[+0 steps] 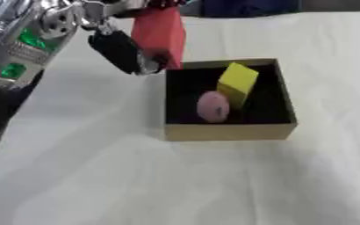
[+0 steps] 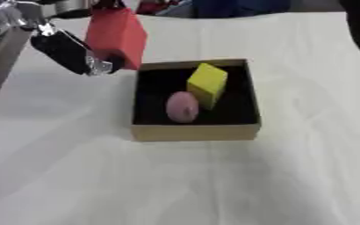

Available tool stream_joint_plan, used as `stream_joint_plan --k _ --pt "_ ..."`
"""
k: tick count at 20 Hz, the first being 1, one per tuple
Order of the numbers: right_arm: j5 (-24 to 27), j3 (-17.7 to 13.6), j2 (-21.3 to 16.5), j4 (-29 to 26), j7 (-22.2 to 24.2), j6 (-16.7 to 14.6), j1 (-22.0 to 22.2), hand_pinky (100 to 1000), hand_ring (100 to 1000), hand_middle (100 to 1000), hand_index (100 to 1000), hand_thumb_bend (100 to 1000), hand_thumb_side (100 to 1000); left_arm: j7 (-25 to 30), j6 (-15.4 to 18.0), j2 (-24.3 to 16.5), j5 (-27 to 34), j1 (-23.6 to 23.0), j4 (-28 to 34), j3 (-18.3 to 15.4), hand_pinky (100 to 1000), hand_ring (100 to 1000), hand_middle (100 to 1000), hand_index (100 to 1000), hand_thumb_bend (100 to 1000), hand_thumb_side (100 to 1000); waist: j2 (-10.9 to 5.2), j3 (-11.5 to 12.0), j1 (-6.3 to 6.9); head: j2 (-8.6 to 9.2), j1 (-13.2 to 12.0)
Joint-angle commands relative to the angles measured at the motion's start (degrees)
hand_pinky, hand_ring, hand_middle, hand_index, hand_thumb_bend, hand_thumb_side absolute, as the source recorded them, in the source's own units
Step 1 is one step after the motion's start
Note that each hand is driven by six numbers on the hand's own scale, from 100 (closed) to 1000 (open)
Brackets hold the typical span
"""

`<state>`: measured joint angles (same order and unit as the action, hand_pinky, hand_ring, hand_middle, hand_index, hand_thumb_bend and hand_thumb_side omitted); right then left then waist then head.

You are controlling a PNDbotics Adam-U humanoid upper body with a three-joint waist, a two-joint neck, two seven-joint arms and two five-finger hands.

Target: Pick up objects on the table and place them in the box.

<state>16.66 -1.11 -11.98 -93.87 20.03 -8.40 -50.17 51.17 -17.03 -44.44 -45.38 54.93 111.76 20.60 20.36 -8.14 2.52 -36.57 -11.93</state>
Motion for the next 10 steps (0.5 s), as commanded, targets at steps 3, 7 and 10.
stream_joint_plan --k 3,7,10 --pt "0.3 0.0 0.0 -1.7 -0.2 0.5 -0.3 987 852 600 706 100 775 0.8 -0.6 2.7 0.7 2.7 0.2 1.6 616 650 450 672 100 434 -1.94 0.0 0.02 -0.36 0.1" --pt "0.4 0.1 0.3 -2.0 -0.2 0.7 -0.1 988 852 600 706 100 775 0.8 -0.3 4.9 -0.3 3.7 -1.7 3.2 616 650 449 671 100 438 -2.05 -0.2 0.12 -0.21 -0.1" --pt "0.4 0.2 0.4 -2.2 -0.1 0.8 -0.1 988 852 601 707 100 775 0.8 -0.3 6.5 -1.6 4.0 -4.0 3.9 612 646 448 671 100 456 -2.01 -0.3 0.17 0.03 -0.2"
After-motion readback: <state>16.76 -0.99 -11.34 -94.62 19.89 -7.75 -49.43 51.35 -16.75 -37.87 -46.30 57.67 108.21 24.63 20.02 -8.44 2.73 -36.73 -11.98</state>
